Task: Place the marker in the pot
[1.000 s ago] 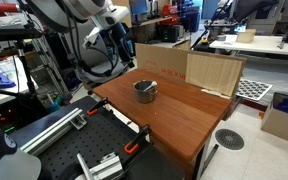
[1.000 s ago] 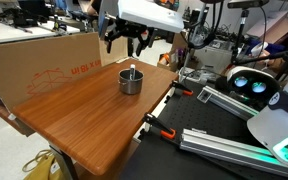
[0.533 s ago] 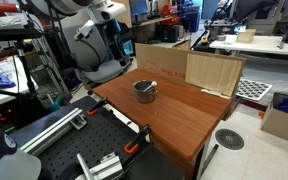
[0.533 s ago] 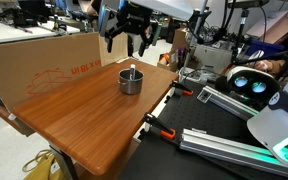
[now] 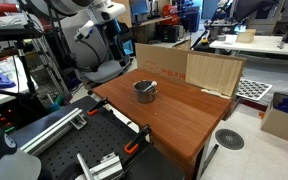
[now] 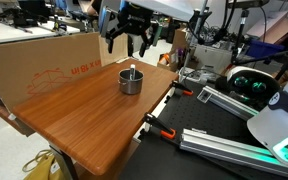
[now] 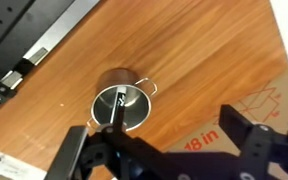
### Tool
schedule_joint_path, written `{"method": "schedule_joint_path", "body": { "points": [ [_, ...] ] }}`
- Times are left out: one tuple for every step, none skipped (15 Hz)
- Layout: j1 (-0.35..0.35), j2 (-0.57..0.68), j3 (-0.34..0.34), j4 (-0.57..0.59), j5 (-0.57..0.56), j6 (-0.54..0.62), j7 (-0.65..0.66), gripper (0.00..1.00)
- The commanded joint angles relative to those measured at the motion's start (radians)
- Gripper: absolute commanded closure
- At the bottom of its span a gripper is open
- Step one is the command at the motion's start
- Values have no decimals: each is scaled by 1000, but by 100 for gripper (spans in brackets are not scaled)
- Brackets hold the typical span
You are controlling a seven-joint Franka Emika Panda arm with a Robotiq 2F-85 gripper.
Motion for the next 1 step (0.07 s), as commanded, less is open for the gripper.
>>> {"method": "schedule_joint_path", "body": {
  "points": [
    [-72, -1, 75, -1, 25, 0, -20, 0]
  ]
}}
